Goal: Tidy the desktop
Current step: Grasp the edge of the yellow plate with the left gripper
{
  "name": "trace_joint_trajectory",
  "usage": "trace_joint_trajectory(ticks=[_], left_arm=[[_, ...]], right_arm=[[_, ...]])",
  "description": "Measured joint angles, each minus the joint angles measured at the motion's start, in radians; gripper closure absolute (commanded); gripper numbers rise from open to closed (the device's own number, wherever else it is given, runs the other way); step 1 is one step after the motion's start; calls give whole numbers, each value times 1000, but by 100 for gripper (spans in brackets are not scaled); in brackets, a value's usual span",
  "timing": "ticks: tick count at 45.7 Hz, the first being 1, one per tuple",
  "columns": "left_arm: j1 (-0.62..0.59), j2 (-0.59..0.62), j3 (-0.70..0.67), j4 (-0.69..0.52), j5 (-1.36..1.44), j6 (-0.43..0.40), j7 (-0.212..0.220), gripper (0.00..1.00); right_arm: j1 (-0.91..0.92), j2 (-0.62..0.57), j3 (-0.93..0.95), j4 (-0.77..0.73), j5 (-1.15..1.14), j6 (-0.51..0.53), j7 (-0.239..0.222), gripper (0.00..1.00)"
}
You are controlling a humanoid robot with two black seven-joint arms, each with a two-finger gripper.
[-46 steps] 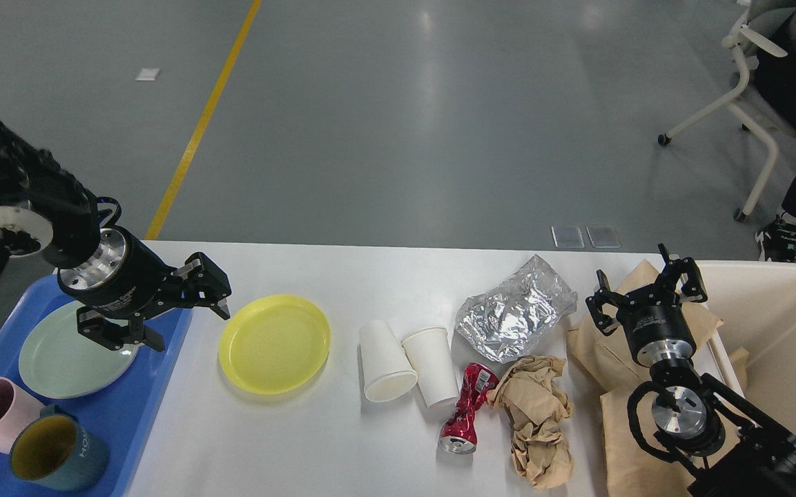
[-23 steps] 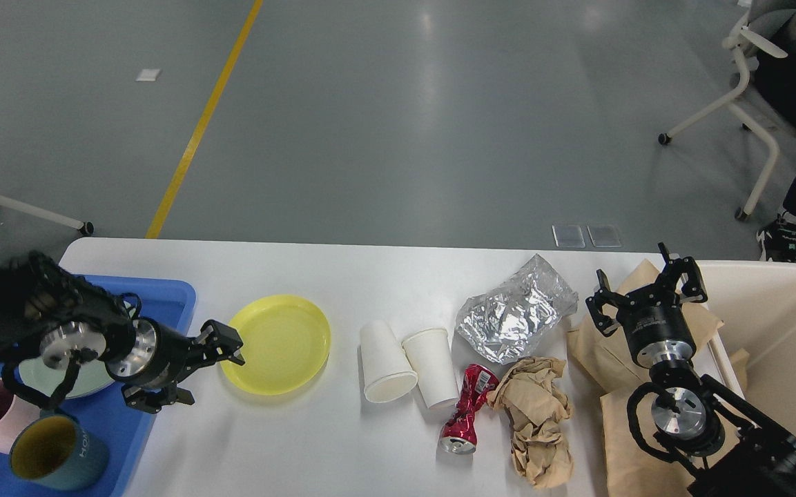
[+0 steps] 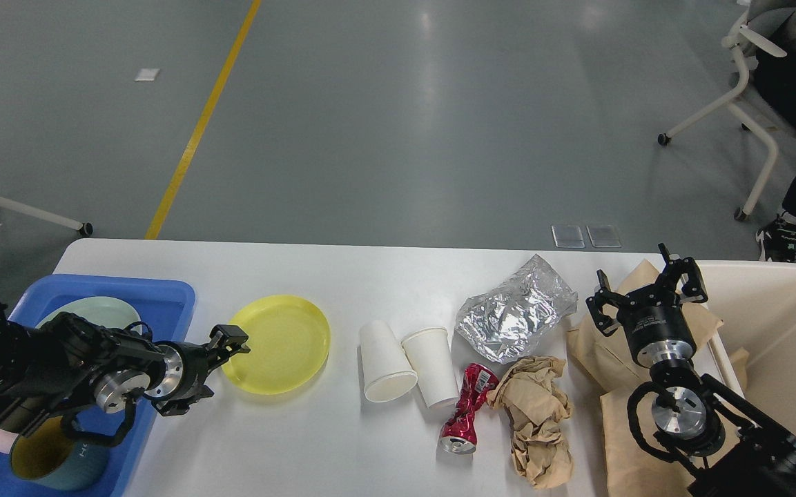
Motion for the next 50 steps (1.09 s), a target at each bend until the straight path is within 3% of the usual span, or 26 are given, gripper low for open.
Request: trace_joint_trajectory(ticks=[10,30,37,50], left_arm=[[18,-23,-29,16,8,50,-5,12],[43,-28,-47,30,42,50,8,51],[54,-27,-57,30,42,43,10,74],[60,-27,-59,24,42,16,10,90]], right_arm=[[0,0,0,0,0,0,0,0],[2,1,0,0,0,0,0,0],[3,1,0,-4,0,0,0,0],[3,0,0,-5,0,0,0,0]])
